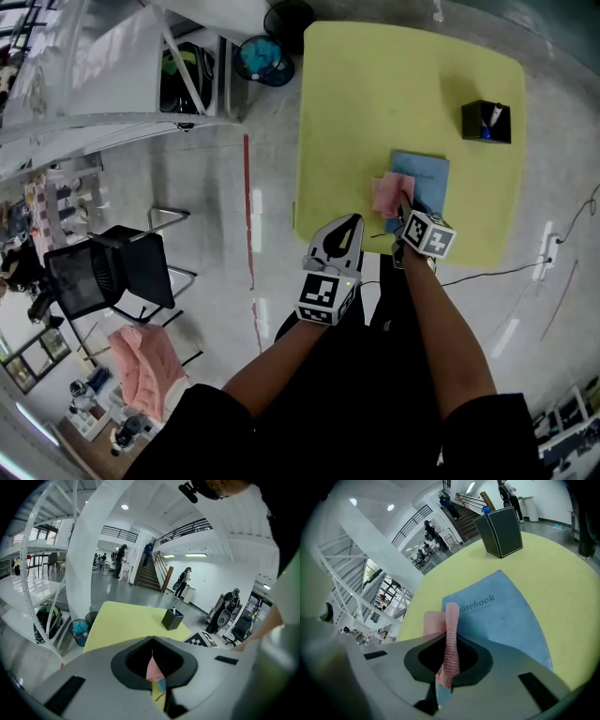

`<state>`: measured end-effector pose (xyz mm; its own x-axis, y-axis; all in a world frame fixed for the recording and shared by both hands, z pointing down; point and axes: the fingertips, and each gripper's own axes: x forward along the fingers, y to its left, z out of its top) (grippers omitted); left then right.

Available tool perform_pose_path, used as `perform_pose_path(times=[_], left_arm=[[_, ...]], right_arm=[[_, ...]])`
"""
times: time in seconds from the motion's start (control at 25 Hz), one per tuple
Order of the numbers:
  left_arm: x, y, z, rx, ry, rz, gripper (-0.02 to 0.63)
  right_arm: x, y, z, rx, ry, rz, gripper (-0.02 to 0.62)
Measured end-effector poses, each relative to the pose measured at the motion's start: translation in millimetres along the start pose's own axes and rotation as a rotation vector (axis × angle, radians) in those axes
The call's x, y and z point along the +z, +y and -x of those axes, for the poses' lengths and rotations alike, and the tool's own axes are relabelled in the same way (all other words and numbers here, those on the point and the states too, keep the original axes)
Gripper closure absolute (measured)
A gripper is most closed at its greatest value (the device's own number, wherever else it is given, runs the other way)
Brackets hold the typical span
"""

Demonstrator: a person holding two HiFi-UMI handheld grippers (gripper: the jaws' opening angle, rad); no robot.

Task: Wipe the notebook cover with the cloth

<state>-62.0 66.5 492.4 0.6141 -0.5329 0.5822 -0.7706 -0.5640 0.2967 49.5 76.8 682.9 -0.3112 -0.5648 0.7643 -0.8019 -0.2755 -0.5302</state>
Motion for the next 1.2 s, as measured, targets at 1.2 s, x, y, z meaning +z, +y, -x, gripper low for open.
perform_pose_path(times=[1.2], left_arm=[[-0.2, -69.7, -19.4, -0.033, 0.008, -0.028, 0.591]], right_arm=[[12.0, -42.9, 25.8, -0.002, -0.007, 0.030, 0.558]])
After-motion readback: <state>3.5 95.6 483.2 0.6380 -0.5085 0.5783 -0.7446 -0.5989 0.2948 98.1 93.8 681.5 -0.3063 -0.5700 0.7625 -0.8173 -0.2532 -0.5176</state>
